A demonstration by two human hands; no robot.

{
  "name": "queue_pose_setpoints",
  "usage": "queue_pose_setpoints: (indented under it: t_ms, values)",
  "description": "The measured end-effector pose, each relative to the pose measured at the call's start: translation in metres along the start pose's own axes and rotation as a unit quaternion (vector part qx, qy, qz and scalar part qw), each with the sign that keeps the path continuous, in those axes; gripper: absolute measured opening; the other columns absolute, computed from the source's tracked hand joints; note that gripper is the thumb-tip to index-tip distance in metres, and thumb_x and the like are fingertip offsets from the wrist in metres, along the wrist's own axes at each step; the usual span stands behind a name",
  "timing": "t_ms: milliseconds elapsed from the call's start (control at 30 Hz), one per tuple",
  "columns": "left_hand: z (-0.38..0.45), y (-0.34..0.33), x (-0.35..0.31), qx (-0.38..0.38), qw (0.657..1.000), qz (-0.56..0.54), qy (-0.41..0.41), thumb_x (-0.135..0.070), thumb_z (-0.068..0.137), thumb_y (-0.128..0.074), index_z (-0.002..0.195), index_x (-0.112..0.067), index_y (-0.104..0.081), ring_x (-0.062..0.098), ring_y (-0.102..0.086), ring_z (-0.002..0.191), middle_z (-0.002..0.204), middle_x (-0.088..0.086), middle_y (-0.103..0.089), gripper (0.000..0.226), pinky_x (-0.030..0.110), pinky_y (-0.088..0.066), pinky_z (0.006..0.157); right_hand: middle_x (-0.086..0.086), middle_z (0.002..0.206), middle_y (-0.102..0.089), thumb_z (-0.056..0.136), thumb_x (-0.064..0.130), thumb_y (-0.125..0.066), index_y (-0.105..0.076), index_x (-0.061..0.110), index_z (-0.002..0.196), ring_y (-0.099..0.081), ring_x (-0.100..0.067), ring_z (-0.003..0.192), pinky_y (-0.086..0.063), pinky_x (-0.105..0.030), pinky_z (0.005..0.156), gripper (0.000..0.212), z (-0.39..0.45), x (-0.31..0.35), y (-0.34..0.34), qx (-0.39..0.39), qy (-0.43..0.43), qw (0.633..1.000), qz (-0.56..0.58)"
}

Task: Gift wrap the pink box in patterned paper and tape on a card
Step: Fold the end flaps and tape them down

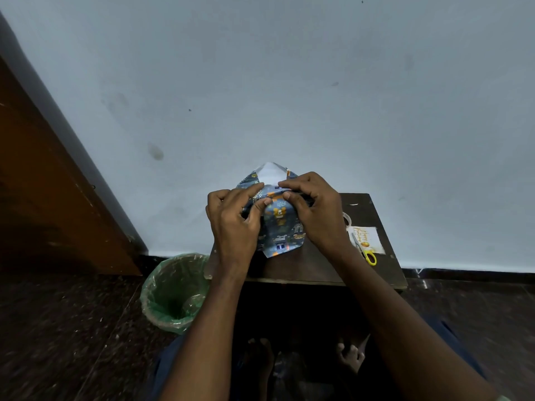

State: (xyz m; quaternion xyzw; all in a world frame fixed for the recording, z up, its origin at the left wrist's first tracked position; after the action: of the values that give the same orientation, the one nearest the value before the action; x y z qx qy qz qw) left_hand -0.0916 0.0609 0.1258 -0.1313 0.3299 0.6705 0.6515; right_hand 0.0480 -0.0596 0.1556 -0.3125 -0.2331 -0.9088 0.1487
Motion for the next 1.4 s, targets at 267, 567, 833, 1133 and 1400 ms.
queue_pose_setpoints:
  t_ms: [267, 567, 833, 1133, 1400]
  values:
    - [0.001, -0.002, -0.001, 0.002, 1.0, 0.003, 0.013, -0.035, 0.095, -0.073, 0.091, -0.02, -0.077, 0.024, -0.054, 0.101, 0.099, -0.007, -0.068, 0.016, 0.054, -0.049, 0.083, -0.003, 0.111, -0.065, 0.096, 0.002, -0.069, -0.079, 0.008, 0.109, -0.065, -0.009, 0.108, -0.051, -0.02, 0.089, 0.017, 0.001, 0.002, 0.001, 0.014, 0.018, 1.0, 0.003]
    - [0.002, 0.001, -0.006, 0.009, 0.999, -0.024, 0.04, -0.029, 0.098, -0.075, 0.108, -0.033, -0.081, 0.015, -0.058, 0.098, 0.097, -0.02, -0.075, 0.013, 0.046, -0.041, 0.096, 0.014, 0.104, -0.073, 0.098, 0.008, -0.067, -0.079, 0.019, 0.108, -0.066, -0.011, 0.108, -0.054, -0.041, 0.092, 0.019, 0.0, -0.005, -0.004, 0.035, -0.039, 0.998, 0.047]
    - [0.006, 0.007, -0.011, 0.075, 0.991, 0.071, -0.081, -0.044, 0.088, -0.084, 0.12, -0.043, -0.078, 0.015, -0.054, 0.096, 0.094, -0.016, -0.064, 0.032, 0.039, -0.035, 0.084, 0.01, 0.097, -0.071, 0.096, 0.003, -0.065, -0.068, 0.016, 0.1, -0.069, -0.014, 0.097, -0.056, -0.044, 0.086, 0.014, 0.0, -0.005, -0.006, 0.024, -0.095, 0.99, 0.1]
    - [0.004, 0.003, -0.008, 0.061, 0.985, 0.13, -0.091, -0.041, 0.096, -0.075, 0.114, -0.038, -0.081, 0.02, -0.056, 0.096, 0.098, -0.008, -0.061, 0.019, 0.036, -0.028, 0.085, 0.003, 0.1, -0.071, 0.091, 0.01, -0.075, -0.075, 0.012, 0.1, -0.068, -0.015, 0.1, -0.054, -0.042, 0.087, 0.009, -0.001, 0.0, -0.002, 0.015, 0.004, 1.0, -0.002]
    - [0.004, 0.002, -0.006, 0.039, 0.991, 0.113, -0.058, -0.032, 0.096, -0.078, 0.105, -0.032, -0.084, 0.021, -0.057, 0.097, 0.107, -0.003, -0.061, 0.011, 0.038, -0.032, 0.084, -0.002, 0.099, -0.067, 0.087, 0.016, -0.083, -0.081, 0.013, 0.102, -0.056, -0.025, 0.101, -0.044, -0.025, 0.085, 0.015, -0.003, -0.001, 0.002, 0.003, 0.11, 0.985, -0.136]
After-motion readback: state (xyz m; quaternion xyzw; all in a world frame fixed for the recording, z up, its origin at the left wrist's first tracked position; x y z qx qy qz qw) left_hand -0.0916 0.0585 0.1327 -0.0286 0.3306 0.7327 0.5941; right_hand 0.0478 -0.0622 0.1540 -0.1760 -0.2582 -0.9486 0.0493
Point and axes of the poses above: each hand's wrist, its own z-axis towards the middle knuckle, its own y-axis out of the back of the hand, x = y × z, the point moved 6 cm from there along z, towards the middle knuckle
